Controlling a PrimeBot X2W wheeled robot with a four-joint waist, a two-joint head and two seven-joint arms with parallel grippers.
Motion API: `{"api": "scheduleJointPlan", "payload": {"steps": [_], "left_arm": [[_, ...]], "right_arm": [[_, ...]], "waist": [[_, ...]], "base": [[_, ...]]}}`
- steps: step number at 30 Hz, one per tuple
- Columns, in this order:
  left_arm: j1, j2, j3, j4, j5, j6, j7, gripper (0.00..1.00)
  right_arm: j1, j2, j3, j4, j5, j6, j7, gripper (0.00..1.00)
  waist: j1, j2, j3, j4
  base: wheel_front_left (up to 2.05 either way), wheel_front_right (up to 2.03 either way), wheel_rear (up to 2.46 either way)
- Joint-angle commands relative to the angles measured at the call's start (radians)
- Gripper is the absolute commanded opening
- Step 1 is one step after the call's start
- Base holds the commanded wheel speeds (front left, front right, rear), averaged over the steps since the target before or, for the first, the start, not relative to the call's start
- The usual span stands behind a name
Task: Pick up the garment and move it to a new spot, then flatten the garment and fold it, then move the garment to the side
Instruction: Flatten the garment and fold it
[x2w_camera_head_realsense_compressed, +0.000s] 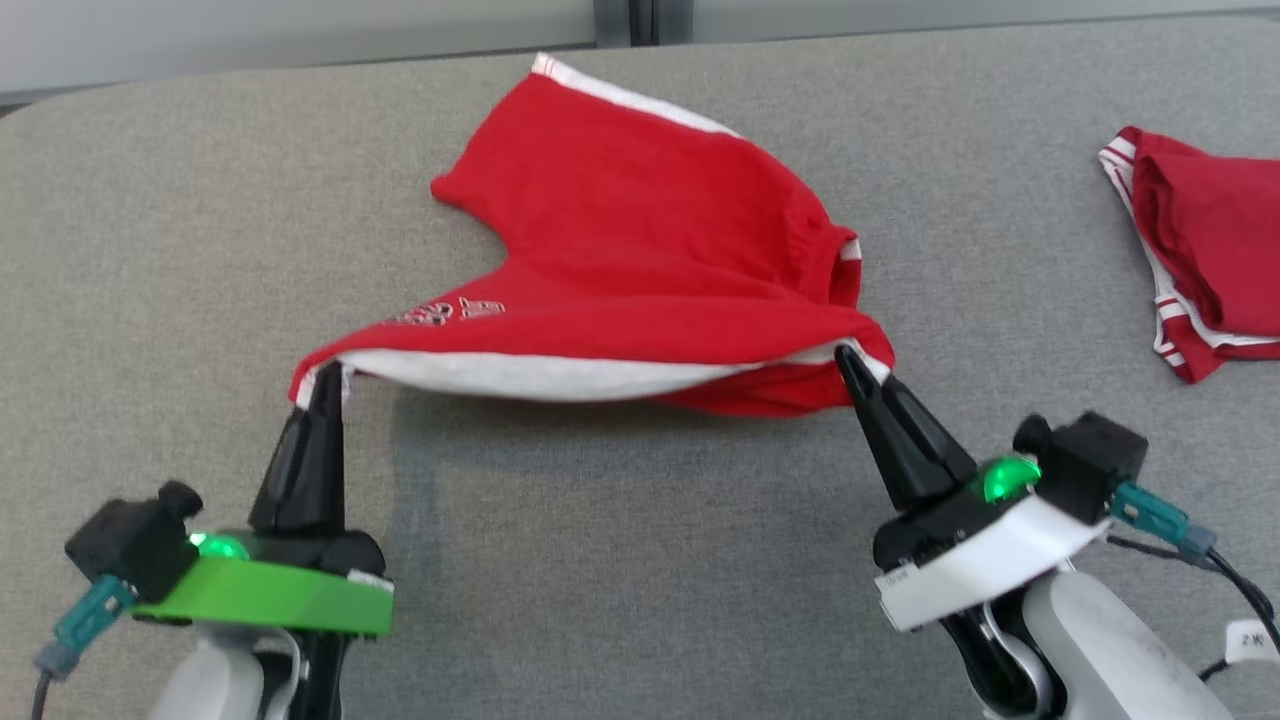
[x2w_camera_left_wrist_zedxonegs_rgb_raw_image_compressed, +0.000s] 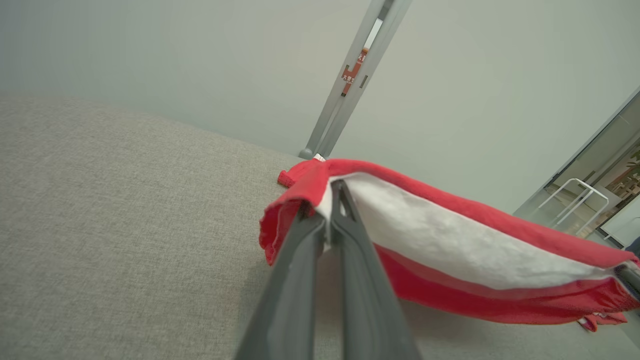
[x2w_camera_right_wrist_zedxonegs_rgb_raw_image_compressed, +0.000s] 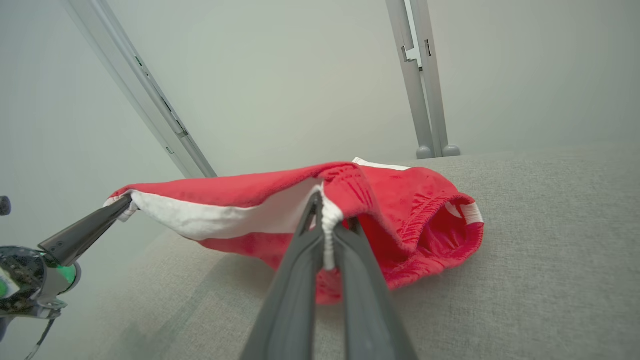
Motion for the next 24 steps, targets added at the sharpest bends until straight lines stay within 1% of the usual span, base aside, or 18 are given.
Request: {"api": "scheduleJointPlan", "payload": {"steps": [1, 6, 8, 11, 15, 17, 19, 24], "left_arm": [[0.051, 0.013, -0.007, -0.039, 0.012, 0.013, -0.001, 0.00], [0.221, 0.056, -0.049, -0.263, 0.039, 0.074, 0.080, 0.00], [0.272, 0.073, -0.057, -0.343, 0.037, 0.099, 0.116, 0.00], [0.325, 0.090, -0.060, -0.419, 0.021, 0.137, 0.165, 0.00], [0.355, 0.102, -0.068, -0.422, 0.023, 0.164, 0.204, 0.00], [0.359, 0.101, -0.072, -0.399, 0.013, 0.173, 0.221, 0.00], [0.343, 0.105, -0.072, -0.372, 0.012, 0.176, 0.235, 0.00], [0.263, 0.093, -0.072, -0.279, -0.006, 0.151, 0.245, 0.00]], "right_arm": [[0.047, -0.010, -0.009, -0.020, 0.014, -0.001, -0.003, 0.00], [0.231, -0.077, -0.057, -0.135, 0.071, -0.001, -0.003, 0.00], [0.299, -0.119, -0.070, -0.177, 0.088, -0.001, -0.003, 0.00], [0.373, -0.164, -0.079, -0.200, 0.117, -0.001, -0.003, 0.00], [0.396, -0.197, -0.035, -0.176, 0.151, -0.001, -0.003, 0.00], [0.374, -0.205, -0.003, -0.150, 0.157, -0.001, -0.003, 0.00], [0.350, -0.197, 0.026, -0.126, 0.161, -0.001, -0.003, 0.00], [0.286, -0.165, 0.076, -0.072, 0.165, -0.001, -0.003, 0.00]], "waist": [[0.0000, 0.0000, -0.108, -0.022], [0.0000, 0.0000, -0.205, -0.005], [0.0000, 0.0000, -0.226, -0.003], [0.0000, 0.0000, -0.240, -0.009], [0.0000, 0.0000, -0.234, -0.027], [0.0000, 0.0000, -0.223, -0.038], [0.0000, 0.0000, -0.208, -0.046], [0.0000, 0.0000, -0.165, -0.070]], "base": [[0.00, 0.00, 0.00], [0.00, 0.00, 0.00], [0.00, 0.00, 0.00], [0.00, 0.00, 0.00], [0.00, 0.00, 0.00], [0.00, 0.00, 0.00], [0.00, 0.00, 0.00], [0.00, 0.00, 0.00]]}}
